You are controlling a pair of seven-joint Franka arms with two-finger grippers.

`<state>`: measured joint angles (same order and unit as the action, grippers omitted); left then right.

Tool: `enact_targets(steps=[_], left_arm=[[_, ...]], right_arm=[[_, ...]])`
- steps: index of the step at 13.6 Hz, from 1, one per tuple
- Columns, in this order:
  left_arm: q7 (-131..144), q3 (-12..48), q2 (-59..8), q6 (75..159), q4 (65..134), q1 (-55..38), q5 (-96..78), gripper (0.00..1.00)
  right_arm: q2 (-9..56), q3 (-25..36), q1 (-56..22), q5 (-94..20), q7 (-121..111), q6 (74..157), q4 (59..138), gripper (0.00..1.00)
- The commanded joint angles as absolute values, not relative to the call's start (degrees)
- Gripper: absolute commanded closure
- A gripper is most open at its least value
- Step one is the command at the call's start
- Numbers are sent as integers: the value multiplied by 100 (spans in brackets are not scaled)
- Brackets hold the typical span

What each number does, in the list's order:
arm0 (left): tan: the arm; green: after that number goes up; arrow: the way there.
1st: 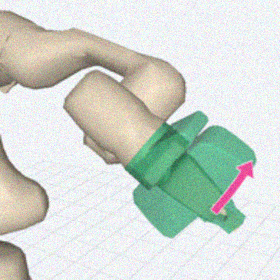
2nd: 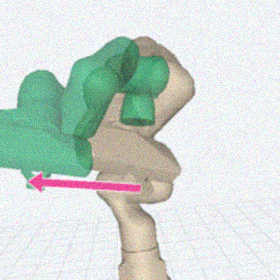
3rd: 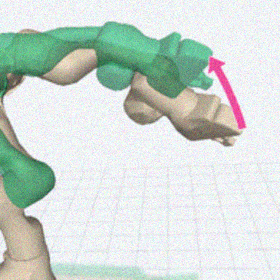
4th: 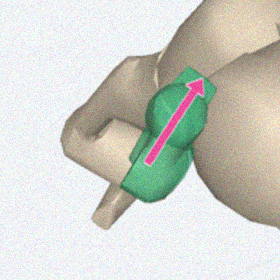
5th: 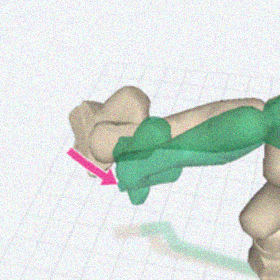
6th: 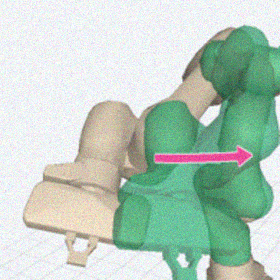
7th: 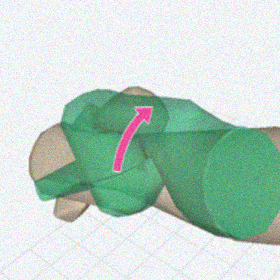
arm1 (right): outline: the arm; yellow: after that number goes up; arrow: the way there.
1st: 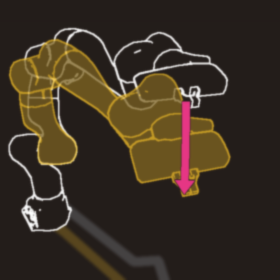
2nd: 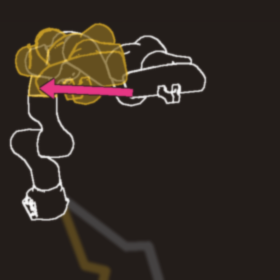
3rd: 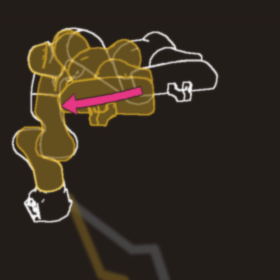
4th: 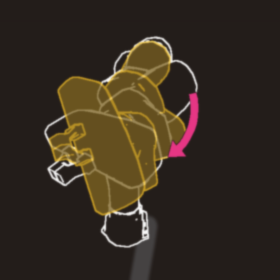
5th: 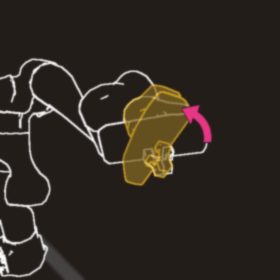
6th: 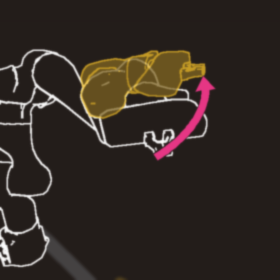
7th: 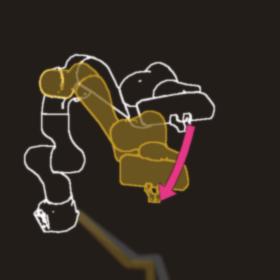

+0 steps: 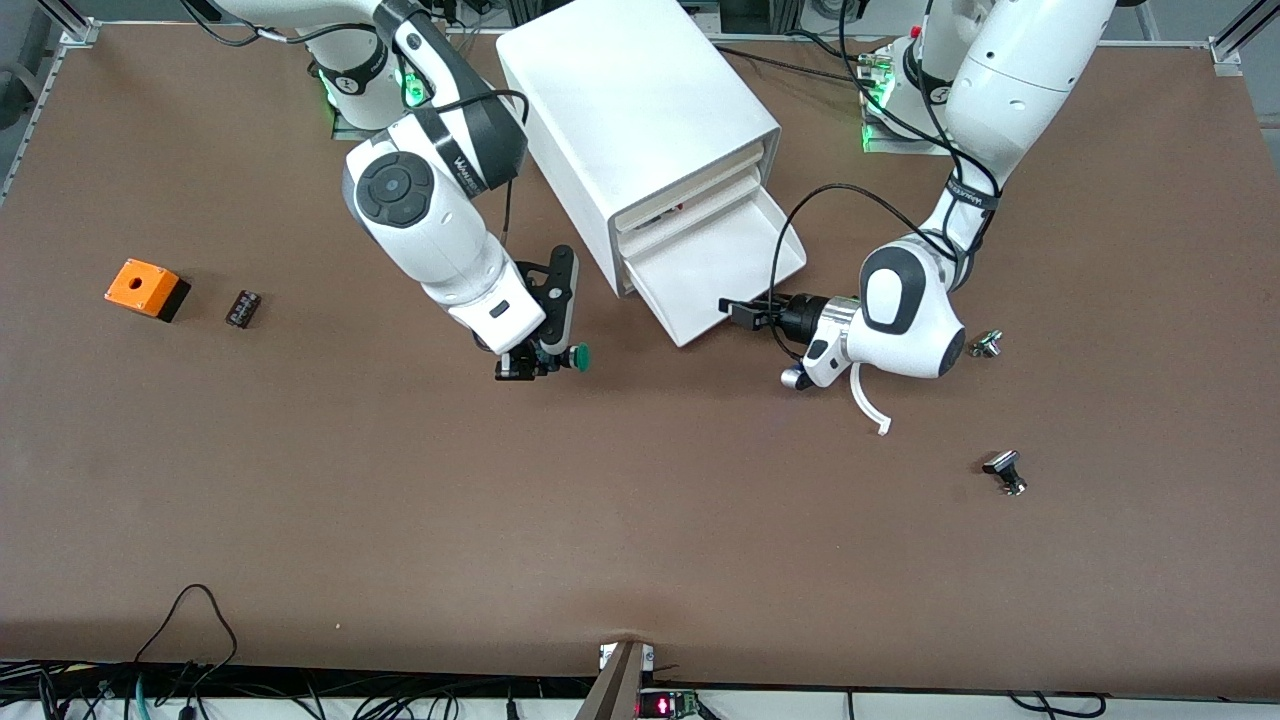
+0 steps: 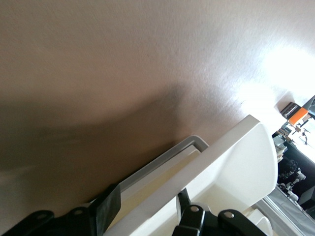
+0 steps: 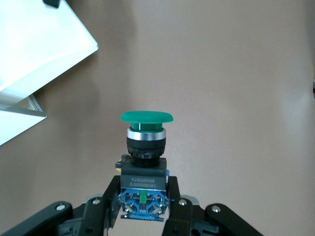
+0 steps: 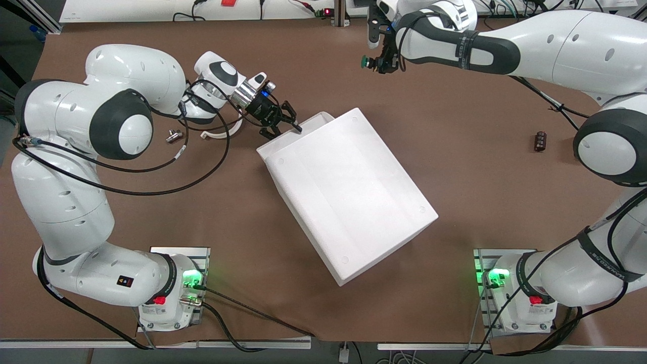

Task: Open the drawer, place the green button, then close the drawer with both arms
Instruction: 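Carry the button toward the cabinet while the left gripper pulls the drawer open, then lower the button into the open drawer and open the right gripper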

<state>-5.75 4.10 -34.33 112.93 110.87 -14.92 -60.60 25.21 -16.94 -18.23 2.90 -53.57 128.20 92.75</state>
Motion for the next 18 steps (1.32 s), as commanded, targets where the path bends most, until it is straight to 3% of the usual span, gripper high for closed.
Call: enact_targets(steps=[1,2,7,12,18], left_arm=[[-387,299,-3507,11426,10925,-1407,-5889,22],[-422,290,-3481,11426,10934,-1398,-5897,0],[-334,71,-2824,11338,10995,-1179,-5636,0],[-62,70,-1576,10811,10969,-546,-3345,0],[-79,70,-204,10143,10908,-272,-874,0]], right_arm=[[2663,-1635,-2126,527,-5317,12779,8939,84],[2680,-1635,-2197,536,-5317,12771,8895,84],[2760,-1635,-2636,799,-5309,12762,8745,84],[2987,-1626,-3259,843,-5388,12709,8377,84],[3840,-1406,-4227,1274,-5974,12709,7418,84]])
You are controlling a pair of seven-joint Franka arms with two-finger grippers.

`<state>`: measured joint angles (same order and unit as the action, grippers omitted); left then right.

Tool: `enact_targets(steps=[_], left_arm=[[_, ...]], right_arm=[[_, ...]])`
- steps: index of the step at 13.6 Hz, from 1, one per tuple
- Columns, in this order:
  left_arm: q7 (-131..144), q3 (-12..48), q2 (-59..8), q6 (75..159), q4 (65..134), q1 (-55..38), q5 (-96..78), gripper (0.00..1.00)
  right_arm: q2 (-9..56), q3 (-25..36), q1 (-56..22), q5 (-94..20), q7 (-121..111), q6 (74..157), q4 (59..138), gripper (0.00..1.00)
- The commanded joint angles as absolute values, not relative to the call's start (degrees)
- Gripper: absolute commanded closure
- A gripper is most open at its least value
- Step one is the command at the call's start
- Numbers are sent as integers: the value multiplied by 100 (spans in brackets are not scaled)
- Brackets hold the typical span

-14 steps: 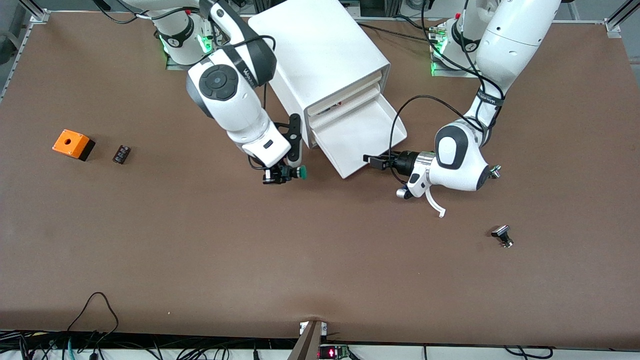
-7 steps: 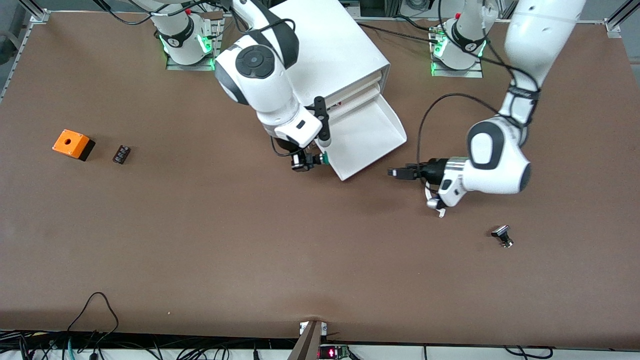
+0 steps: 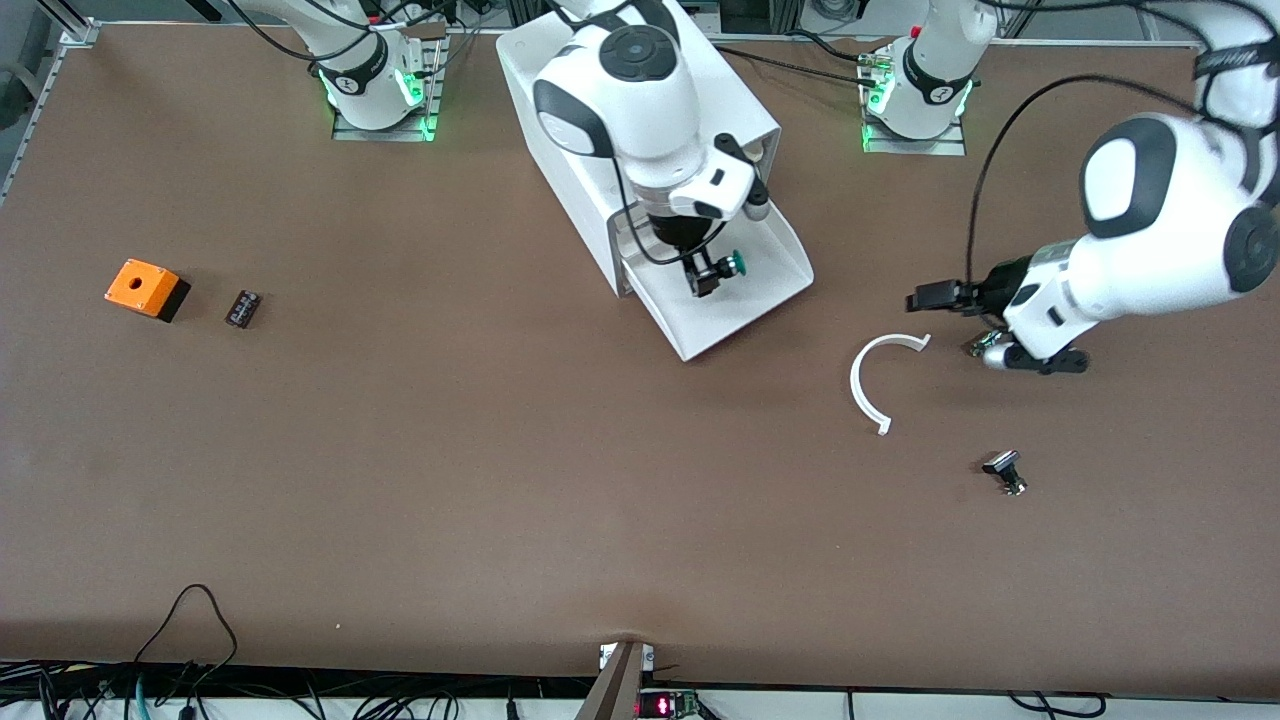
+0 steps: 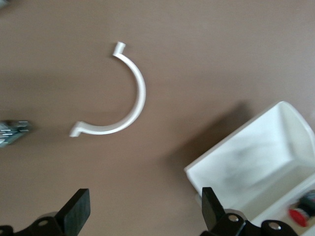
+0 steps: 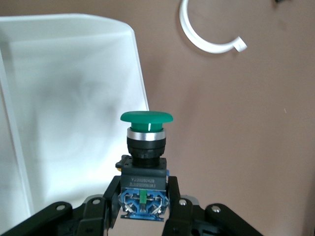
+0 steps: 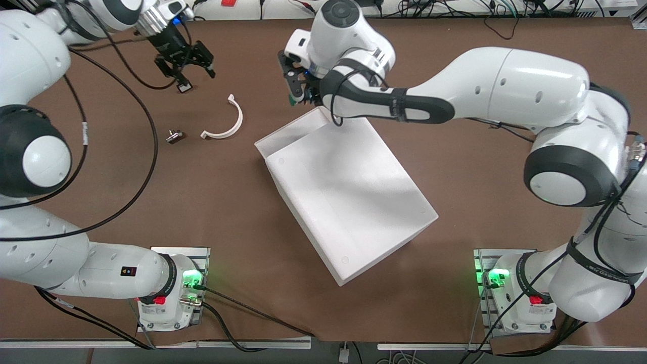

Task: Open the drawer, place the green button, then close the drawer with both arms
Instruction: 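Lower the button into the open drawer and open the right gripper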

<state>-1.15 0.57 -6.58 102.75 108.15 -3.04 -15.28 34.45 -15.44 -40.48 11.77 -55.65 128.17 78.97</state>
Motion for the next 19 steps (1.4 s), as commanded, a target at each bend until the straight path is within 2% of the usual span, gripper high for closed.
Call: enact_targets(steps=[1,7,12,14,16,17,18,19], left_arm=[[-88,62,-159,9951,10698,-272,-635,0],[-70,-9,-176,9800,10170,-273,42,0],[-27,9,-158,9633,10151,-308,141,0],[44,9,-150,9580,10169,-299,141,0],[26,9,-149,9510,10151,-299,141,0],[26,17,-149,9510,10160,-308,149,0],[44,26,-141,9510,10160,-308,141,0],[53,35,-141,9510,10151,-308,132,0]], right_arm=[[3928,-1398,-4228,1266,-6133,12709,7418,84],[4350,-1170,-4315,1248,-6161,12753,7418,83],[4631,-1099,-4508,1266,-6135,12788,7304,83],[4763,-933,-4701,1266,-6117,12866,7225,81],[4816,-853,-4895,1257,-5942,12920,7216,75],[4834,-844,-4930,1257,-5837,12920,7216,69],[4834,-844,-4939,1239,-5688,12920,7216,51],[4834,-852,-4948,1239,-5521,12920,7216,25]])
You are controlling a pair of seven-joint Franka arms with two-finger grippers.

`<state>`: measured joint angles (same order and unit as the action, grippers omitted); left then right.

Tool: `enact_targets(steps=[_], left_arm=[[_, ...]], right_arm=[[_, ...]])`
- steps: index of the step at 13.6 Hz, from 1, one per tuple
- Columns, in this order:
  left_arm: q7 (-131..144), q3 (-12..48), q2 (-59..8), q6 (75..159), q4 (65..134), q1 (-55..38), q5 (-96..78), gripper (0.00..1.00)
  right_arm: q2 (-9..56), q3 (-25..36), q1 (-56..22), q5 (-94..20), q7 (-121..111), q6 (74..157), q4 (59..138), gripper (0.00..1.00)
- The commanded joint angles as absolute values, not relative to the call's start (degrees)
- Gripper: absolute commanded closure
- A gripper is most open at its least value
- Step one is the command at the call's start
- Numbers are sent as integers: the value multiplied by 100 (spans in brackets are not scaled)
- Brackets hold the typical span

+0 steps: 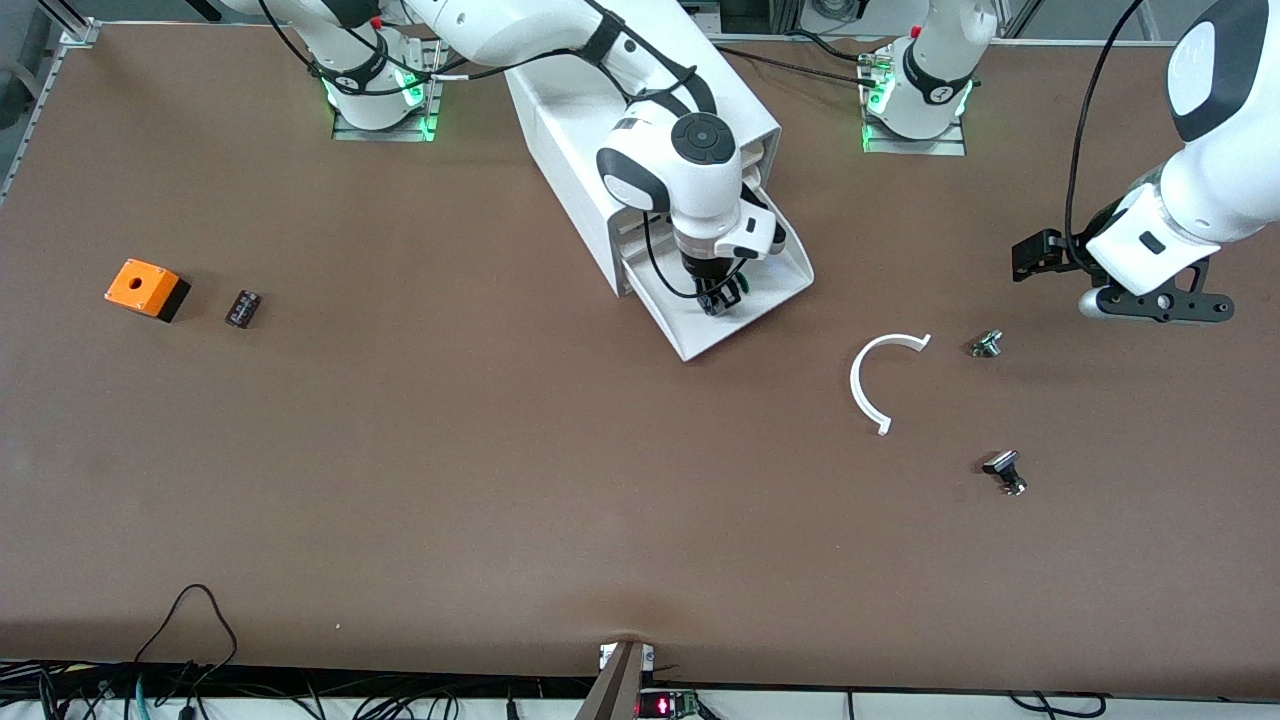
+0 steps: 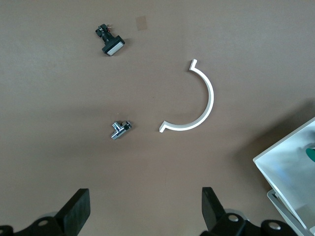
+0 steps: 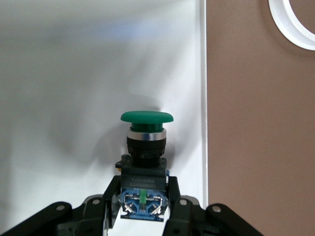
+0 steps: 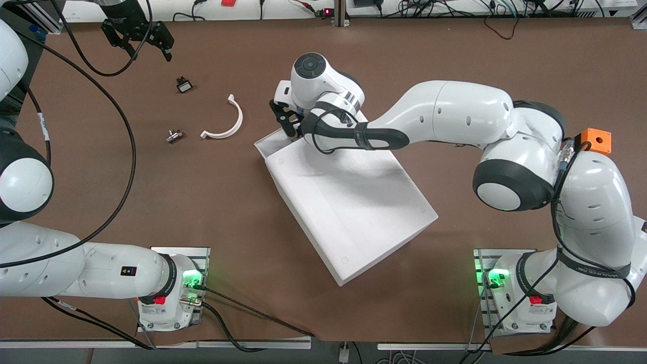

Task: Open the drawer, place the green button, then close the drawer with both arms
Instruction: 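Lower the button into the open drawer and open the right gripper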

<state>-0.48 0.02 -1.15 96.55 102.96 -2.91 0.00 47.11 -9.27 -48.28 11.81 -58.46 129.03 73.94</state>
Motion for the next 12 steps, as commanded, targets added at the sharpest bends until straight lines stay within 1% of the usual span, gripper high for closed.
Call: enact_targets(steps=[1,3,4,6,7,8,12], left_arm=[[61,35,-141,9501,10151,-308,132,0],[62,26,-141,9492,10143,-316,79,0],[62,26,-141,9492,10143,-325,79,0],[62,26,-141,9492,10151,-325,79,0],[62,9,-149,9492,10143,-325,79,0],[27,0,-149,9492,10143,-325,79,0],[-26,0,-185,9510,10151,-325,132,0]], right_arm=[[4834,-844,-4974,1239,-5450,12911,7216,0],[4773,-809,-4983,1239,-5397,12850,7146,0],[4738,-791,-4975,1213,-5388,12658,6989,0],[4702,-773,-4931,1091,-5379,12053,6332,0],[4702,-695,-4913,838,-5370,11885,6111,0],[4589,-503,-4913,591,-5370,11865,6065,0],[4141,121,-4712,-894,-5248,11769,6064,0]])
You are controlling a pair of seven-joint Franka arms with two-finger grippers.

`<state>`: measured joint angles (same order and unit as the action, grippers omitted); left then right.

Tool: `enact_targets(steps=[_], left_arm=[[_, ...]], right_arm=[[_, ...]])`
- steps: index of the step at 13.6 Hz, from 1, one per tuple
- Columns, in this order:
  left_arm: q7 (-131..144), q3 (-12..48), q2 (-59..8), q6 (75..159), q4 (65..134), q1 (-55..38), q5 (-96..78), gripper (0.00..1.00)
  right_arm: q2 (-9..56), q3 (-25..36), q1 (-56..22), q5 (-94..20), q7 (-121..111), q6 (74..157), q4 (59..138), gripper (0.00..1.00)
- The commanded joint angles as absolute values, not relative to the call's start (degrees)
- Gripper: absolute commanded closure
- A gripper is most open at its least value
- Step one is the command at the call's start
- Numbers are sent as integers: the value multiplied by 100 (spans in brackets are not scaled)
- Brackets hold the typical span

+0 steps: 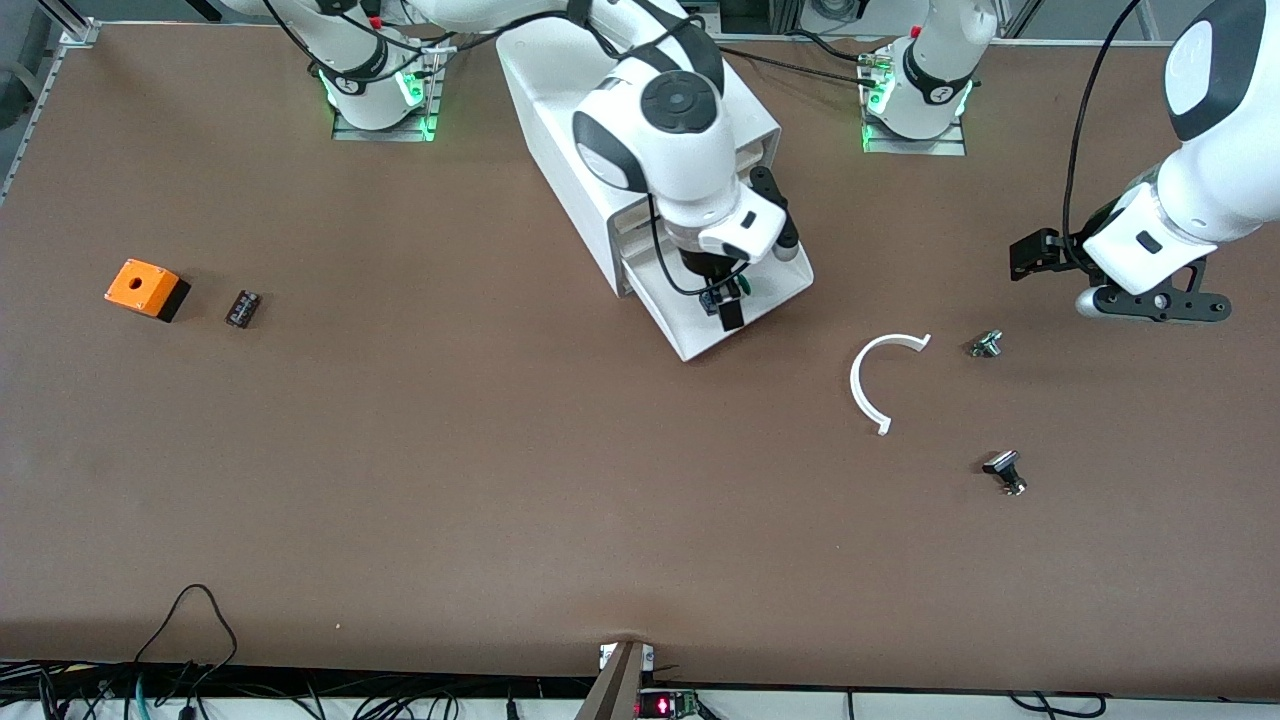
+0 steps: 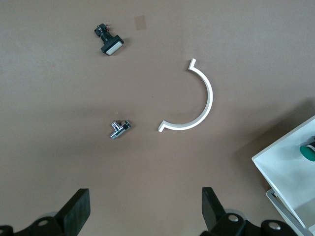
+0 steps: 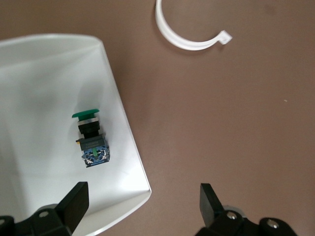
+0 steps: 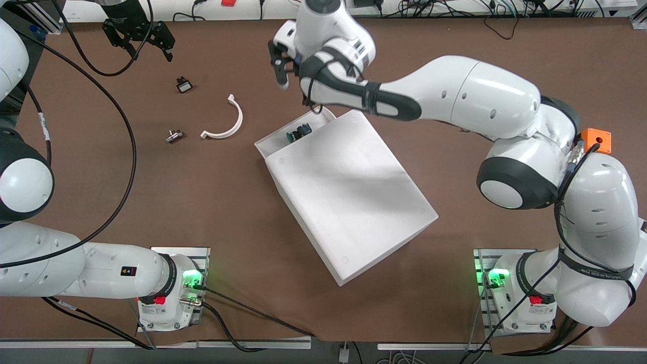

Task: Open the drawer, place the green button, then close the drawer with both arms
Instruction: 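Lift the right gripper away while the left gripper moves to the drawer front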

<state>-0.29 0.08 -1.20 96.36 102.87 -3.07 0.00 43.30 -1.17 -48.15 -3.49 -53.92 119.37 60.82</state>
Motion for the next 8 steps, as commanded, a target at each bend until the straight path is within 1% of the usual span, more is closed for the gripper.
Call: enact_targets(steps=[1,5,7,8], left_arm=[[-26,0,-185,9492,10151,-334,132,0],[-17,0,-193,9466,10160,-325,132,0],[35,0,-202,9457,10160,-325,132,0],[44,0,-211,9466,10160,-325,132,0]], right_arm=[[4070,245,-4667,-1044,-5221,11682,6064,0],[3964,299,-4264,-1081,-3941,11628,6134,0],[3990,299,-4140,-1081,-3430,11628,6371,0],[3982,290,-4070,-1046,-3219,11628,6624,0]])
